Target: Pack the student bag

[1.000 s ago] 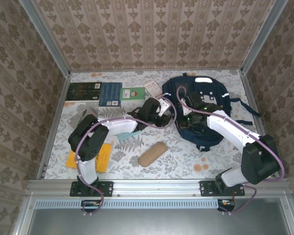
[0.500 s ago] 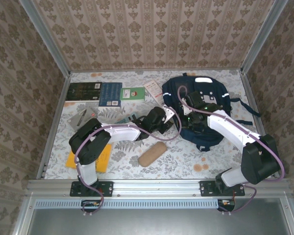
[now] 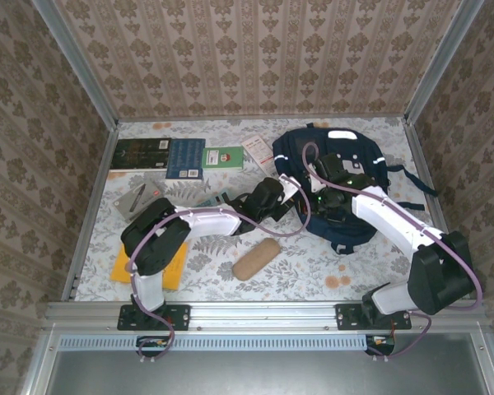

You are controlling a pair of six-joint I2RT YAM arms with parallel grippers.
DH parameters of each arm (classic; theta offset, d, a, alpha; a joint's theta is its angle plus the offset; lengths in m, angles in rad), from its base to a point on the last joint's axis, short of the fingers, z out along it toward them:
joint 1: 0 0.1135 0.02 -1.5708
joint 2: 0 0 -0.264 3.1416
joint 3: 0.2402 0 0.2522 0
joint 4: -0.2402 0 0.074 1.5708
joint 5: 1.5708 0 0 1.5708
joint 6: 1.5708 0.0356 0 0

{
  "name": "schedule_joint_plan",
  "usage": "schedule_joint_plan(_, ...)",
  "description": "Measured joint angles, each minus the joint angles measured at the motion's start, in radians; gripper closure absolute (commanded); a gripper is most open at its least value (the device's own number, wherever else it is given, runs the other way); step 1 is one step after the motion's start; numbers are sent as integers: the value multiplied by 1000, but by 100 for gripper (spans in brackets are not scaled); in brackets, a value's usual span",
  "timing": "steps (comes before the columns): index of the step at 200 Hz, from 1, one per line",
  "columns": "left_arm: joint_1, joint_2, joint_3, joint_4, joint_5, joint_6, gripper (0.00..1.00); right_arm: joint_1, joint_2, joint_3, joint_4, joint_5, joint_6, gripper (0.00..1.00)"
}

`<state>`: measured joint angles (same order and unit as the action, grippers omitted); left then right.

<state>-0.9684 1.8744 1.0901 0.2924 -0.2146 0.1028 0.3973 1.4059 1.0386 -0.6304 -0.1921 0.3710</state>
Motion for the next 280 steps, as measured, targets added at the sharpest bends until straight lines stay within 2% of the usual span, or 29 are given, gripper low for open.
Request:
schedule_joint_plan(29,0,13,15,1,-19,16,90,0,0,0,0,-3,0,100)
schedule_joint_plan(44,0,13,16,6,-25,19,100,0,0,0,1,-3,0,100)
schedule_joint_plan(103,15,13,16,-2,0,-11,100,0,-1,-5,13,-3,0,100)
schedule_joint_plan(161,181,11,42,-49,88,-158,100,0,-1,-31,20,-4,0,100)
schedule_joint_plan(188,211,11,78,-71,134,-202,100,0,-2,-35,20,-4,0,100)
schedule_joint_plan(209,217,11,88,-83,216,-240,76,0,-5,-37,20,-4,0,100)
schedule_joint_plan(235,241,11,88,-83,380,-319,62,0,-6,-38,21,-5,0,100)
schedule_joint_plan(261,287,11,73,-53,554,-430,55,-10,-6,-38,21,-19,0,100)
schedule_joint_plan(280,308,11,55,-26,636,-503,53,-16,-6,-38,21,-30,0,100)
